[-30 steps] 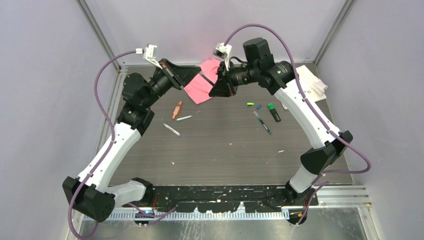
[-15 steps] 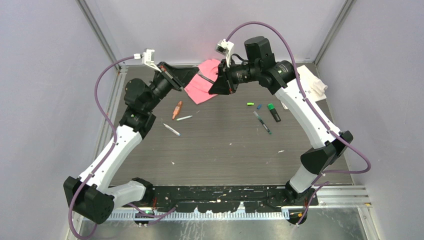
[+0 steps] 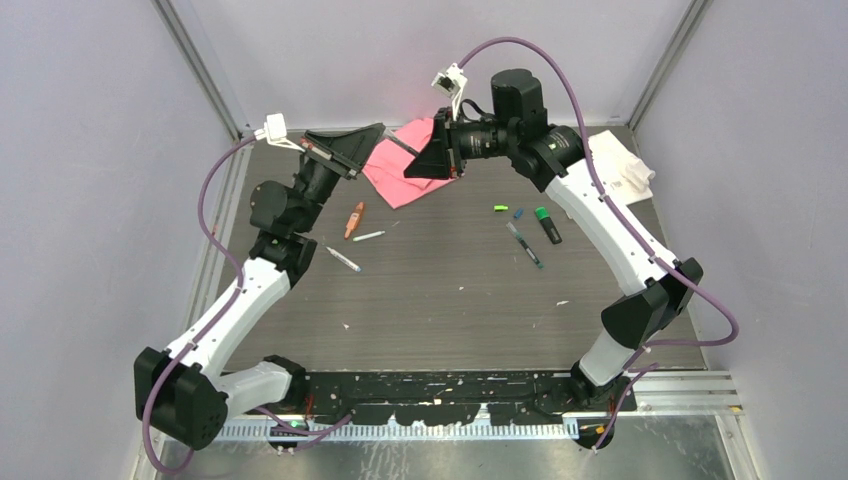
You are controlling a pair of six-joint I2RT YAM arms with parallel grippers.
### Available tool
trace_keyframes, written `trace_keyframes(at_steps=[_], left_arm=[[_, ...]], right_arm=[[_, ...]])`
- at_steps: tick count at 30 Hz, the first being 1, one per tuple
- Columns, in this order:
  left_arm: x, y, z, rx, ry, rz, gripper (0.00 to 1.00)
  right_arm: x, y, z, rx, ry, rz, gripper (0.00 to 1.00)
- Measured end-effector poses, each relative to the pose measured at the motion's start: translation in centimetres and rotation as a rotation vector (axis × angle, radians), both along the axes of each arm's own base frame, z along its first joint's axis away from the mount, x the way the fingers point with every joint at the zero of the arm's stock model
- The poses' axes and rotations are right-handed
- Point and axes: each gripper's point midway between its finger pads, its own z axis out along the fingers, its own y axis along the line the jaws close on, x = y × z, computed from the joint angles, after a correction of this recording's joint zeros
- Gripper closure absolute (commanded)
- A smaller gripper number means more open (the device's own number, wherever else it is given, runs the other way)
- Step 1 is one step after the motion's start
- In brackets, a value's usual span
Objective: Insert the pens into the pen caps
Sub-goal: Press the pen cap onto the pen.
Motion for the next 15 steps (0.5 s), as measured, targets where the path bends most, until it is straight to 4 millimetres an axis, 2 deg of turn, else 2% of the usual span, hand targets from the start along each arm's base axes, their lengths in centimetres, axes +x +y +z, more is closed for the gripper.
trace_keyframes(at_steps=[15], left_arm=[[-0.08,0.16,0.57,-0.061,0.003,-0.017,0.99]], right_arm=[[-0.24,0.09,0.57,0.025,-0.011,0.028,0.99]])
